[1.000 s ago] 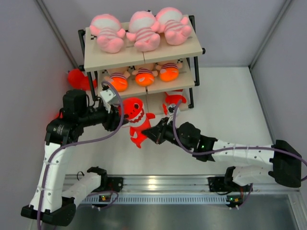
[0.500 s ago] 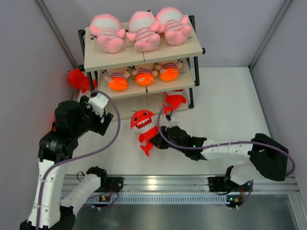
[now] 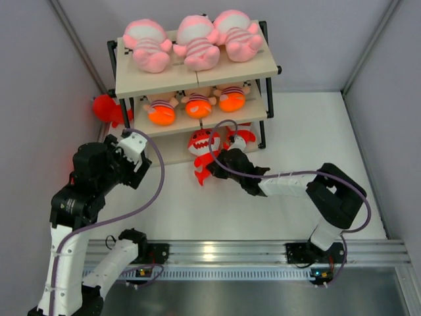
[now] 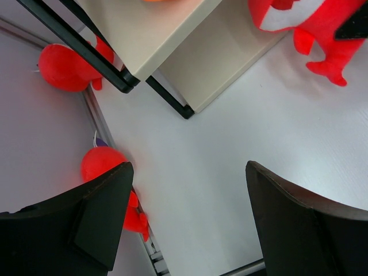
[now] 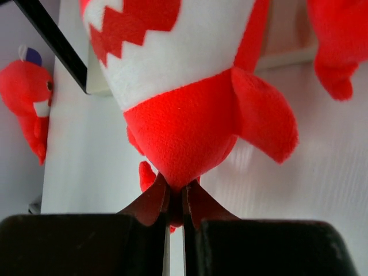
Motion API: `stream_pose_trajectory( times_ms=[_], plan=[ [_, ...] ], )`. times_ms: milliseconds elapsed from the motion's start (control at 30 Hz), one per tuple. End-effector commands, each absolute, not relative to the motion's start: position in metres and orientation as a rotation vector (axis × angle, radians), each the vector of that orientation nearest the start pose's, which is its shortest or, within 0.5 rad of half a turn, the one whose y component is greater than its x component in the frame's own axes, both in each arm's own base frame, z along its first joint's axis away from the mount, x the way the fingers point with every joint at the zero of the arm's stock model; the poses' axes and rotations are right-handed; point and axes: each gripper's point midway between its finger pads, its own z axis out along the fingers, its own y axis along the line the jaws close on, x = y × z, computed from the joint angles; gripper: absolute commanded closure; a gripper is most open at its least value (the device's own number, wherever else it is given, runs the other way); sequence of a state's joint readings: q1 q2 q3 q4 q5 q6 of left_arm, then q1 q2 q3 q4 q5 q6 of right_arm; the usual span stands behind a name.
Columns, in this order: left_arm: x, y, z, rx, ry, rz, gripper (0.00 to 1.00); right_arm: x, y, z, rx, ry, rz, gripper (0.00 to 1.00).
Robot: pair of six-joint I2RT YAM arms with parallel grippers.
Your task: Place and organize the stuffed toys onto the shelf
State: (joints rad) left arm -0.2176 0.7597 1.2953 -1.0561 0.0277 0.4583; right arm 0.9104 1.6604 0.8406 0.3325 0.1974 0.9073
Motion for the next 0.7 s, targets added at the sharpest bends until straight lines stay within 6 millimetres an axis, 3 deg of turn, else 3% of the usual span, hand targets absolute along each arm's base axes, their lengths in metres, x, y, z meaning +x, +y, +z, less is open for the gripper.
stream_pose_trajectory(
  times_ms=[0, 367, 667],
  plan=[
    [0.205, -0.027, 0.312, 0.721, 1.977, 0.145, 0.15, 0.319, 0.383, 0.138, 0.158, 2.043, 0.971, 1.00],
    [0.207, -0.020, 0.309, 0.721, 1.995, 0.198, 0.15, 0.364, 0.367, 0.139, 0.263, 1.980, 0.882, 1.00],
    [0.207, -0.020, 0.304, 0.738, 2.005, 0.197, 0.15, 0.388, 0.360, 0.137, 0.308, 1.956, 0.831, 0.99]
  ],
)
